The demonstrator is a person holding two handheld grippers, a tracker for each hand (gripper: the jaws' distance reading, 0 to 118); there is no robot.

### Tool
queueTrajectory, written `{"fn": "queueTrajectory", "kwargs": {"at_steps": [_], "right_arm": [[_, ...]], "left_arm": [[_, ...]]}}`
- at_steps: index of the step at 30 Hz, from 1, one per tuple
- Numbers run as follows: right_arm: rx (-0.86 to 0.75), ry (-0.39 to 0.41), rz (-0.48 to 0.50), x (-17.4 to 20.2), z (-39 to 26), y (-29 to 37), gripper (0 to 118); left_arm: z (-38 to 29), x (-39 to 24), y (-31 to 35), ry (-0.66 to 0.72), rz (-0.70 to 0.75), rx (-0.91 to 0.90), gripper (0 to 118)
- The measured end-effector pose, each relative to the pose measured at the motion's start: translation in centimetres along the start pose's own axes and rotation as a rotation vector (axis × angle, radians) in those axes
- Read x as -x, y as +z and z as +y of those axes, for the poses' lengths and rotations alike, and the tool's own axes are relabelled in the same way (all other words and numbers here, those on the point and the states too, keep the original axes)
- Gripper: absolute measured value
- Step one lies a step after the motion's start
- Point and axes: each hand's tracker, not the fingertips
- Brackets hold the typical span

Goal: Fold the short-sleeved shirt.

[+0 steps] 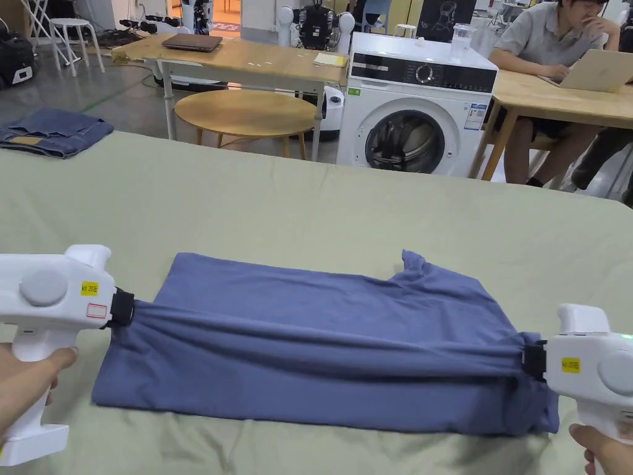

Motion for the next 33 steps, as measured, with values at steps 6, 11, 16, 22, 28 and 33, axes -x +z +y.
{"fn": "queueTrajectory", "kwargs": {"at_steps": [6, 11, 16, 22, 28, 33], "right_arm": [[0.057, 0.034, -0.023, 1.3, 0.7, -3.5, 5], [0.067, 0.037, -0.04, 1.8, 0.8, -4.2, 19], [-0.126, 0.059, -0.044, 3.3, 0.4, -0.8, 55], [-0.391, 0.033, -0.017, 6.4, -2.0, 4.2, 55], [-0.549, 0.047, -0.007, 10.2, -4.6, 7.9, 0], [-0.559, 0.059, 0.03, 11.9, -5.6, 8.7, 0]], "left_arm": [[0.3, -0.1, -4.0, -0.031, 0.033, 0.087, 2], [0.1, -0.3, -4.5, 0.0, 0.036, 0.107, 21], [-0.7, -1.5, -1.3, -0.001, -0.02, -0.025, 46], [-3.7, -4.5, 4.3, -0.049, -0.042, -0.257, 46], [-7.4, -6.4, 7.6, -0.076, 0.027, -0.443, 0], [-9.1, -6.5, 9.1, -0.092, 0.045, -0.423, 0]]}}
